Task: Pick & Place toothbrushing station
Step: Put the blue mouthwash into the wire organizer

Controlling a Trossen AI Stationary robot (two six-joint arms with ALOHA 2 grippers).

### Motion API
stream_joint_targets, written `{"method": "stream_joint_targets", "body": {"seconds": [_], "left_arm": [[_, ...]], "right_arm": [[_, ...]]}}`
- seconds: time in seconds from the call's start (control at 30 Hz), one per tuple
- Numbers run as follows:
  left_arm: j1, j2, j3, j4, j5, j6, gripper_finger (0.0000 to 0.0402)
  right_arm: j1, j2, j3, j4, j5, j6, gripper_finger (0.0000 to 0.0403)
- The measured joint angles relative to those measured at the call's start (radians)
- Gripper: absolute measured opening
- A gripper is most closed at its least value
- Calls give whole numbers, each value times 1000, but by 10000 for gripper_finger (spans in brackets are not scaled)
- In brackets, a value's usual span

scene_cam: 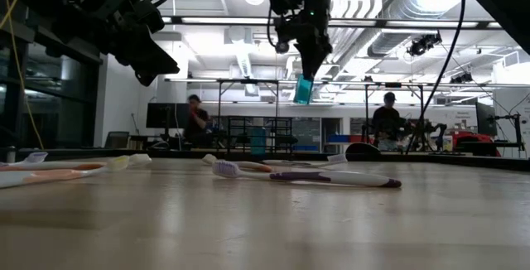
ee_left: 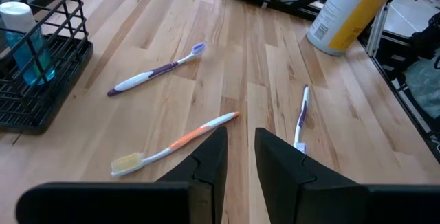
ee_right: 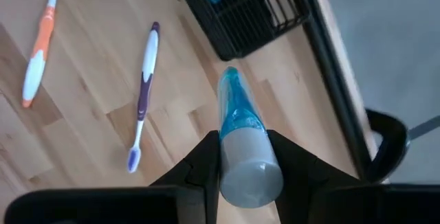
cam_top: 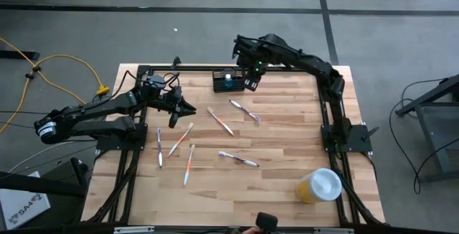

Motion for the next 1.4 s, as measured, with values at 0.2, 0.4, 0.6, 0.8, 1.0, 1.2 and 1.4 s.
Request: {"method": "stream_joint_targets", "body": {"seconds": [0.2, 0.4, 0.6, 0.8, 1.0, 1.2, 1.4], "left_arm": [[0, 0, 0, 0, 0, 0, 71], [0, 0, 0, 0, 0, 0, 71], [0, 0, 0, 0, 0, 0, 71], [0, 0, 0, 0, 0, 0, 71], [0, 0, 0, 0, 0, 0, 71], [0, 0, 0, 0, 0, 0, 71], [0, 0, 0, 0, 0, 0, 71]], "right_arm": [[16, 1, 8, 49, 28, -106, 88], [22, 1, 8, 122, 15, -185, 88], [33, 1, 8, 160, 16, -236, 88], [39, 12, 8, 173, 14, -263, 88], [33, 33, 7, 193, 15, -300, 88], [35, 33, 7, 269, 9, -302, 88], [44, 33, 7, 286, -31, -287, 88]]}}
